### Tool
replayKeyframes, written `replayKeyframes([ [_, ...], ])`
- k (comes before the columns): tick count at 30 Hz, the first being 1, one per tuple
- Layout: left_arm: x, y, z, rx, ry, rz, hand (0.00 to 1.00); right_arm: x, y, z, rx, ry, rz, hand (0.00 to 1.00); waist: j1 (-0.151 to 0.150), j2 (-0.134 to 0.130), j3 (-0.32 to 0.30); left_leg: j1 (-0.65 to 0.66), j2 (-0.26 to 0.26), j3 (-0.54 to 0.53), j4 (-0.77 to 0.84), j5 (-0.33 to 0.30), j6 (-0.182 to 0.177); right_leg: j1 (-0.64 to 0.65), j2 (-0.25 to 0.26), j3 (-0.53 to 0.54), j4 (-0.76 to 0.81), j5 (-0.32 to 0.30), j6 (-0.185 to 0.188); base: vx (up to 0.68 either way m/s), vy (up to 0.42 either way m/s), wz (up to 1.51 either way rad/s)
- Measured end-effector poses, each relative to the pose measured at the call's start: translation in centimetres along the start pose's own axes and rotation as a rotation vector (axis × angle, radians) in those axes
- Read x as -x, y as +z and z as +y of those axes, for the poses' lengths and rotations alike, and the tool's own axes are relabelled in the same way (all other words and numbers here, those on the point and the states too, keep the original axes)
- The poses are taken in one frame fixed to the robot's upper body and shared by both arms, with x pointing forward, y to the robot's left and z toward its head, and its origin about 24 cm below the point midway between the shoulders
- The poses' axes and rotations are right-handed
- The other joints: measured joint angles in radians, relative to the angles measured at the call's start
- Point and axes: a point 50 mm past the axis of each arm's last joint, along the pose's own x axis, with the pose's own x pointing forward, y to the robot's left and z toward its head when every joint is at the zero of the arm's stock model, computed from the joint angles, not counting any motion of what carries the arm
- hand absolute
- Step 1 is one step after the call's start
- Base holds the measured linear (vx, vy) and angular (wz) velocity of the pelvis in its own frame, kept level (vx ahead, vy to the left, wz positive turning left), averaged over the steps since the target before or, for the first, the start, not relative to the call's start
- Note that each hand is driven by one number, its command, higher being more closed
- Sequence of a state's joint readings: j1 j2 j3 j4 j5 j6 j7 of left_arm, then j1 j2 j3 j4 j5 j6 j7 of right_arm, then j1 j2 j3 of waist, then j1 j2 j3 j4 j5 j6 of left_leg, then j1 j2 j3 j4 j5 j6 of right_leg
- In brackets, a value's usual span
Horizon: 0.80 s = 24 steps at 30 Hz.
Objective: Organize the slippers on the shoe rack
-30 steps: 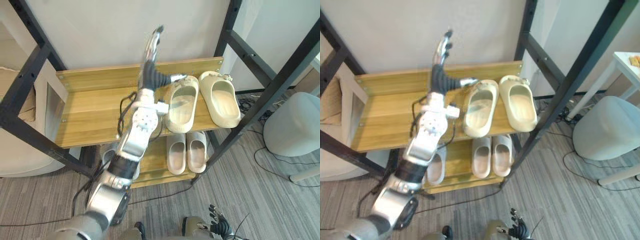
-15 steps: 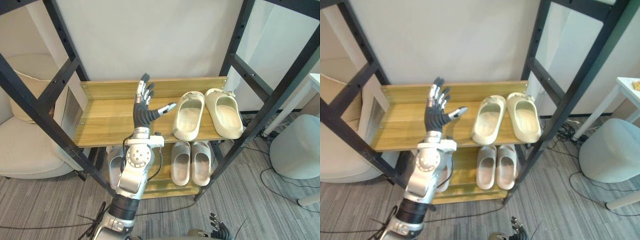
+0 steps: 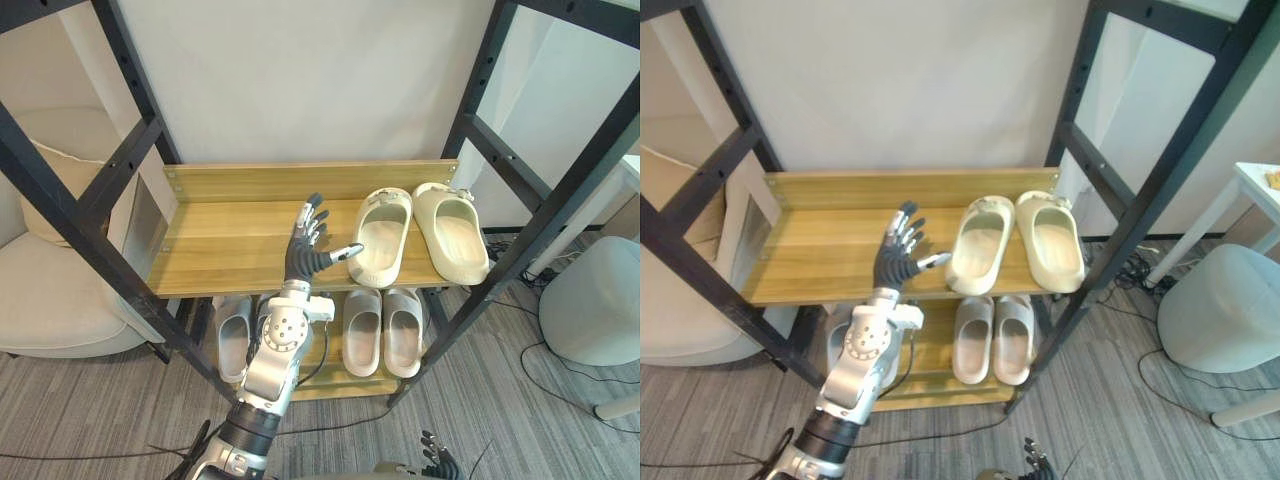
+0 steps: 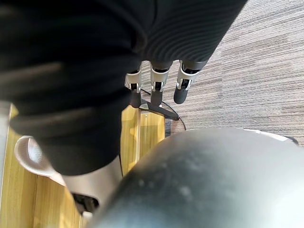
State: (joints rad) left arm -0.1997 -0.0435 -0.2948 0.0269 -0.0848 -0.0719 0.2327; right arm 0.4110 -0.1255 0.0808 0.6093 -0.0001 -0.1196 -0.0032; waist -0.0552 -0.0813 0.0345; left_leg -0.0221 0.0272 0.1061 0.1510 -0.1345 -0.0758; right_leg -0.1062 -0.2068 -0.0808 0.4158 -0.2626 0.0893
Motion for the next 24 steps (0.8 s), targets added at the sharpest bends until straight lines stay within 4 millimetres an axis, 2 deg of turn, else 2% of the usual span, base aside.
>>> replayKeyframes([
  [7,0.4,-1.3,0.3,0.006,0.010,0.063,0.00,0.0,0.0,0.0,0.002,-0.006,0.002,0.00,0.000,-0.006,0.003,0.004,0.003,0.021,-0.008,-0.005,0.005,-0.015,0.003,0.017,0.003,-0.001,-0.001,-0.01,-0.006,-0.09],
  [13,0.4,-1.2,-0.1,0.018,-0.005,0.054,0.00,0.0,0.0,0.2,0.006,-0.006,0.000,0.00,0.000,-0.013,0.007,0.004,0.003,0.023,-0.009,-0.007,0.003,-0.015,0.003,0.019,0.002,-0.001,-0.001,0.00,0.000,0.00],
  [19,0.1,-1.3,-2.1,0.041,-0.091,0.065,0.00,-0.1,0.1,0.4,0.010,-0.001,-0.002,0.00,0.000,-0.020,0.011,0.007,0.003,0.027,-0.009,-0.009,-0.001,-0.017,0.003,0.025,0.008,-0.001,-0.001,0.00,0.000,0.00],
  [24,-0.5,-1.3,-3.0,0.052,-0.125,0.069,0.00,-0.1,0.3,0.4,0.012,0.002,-0.008,0.00,-0.001,-0.023,0.013,0.008,0.003,0.040,-0.010,-0.011,-0.002,-0.037,0.003,0.036,0.034,-0.001,-0.002,0.00,-0.003,-0.07],
])
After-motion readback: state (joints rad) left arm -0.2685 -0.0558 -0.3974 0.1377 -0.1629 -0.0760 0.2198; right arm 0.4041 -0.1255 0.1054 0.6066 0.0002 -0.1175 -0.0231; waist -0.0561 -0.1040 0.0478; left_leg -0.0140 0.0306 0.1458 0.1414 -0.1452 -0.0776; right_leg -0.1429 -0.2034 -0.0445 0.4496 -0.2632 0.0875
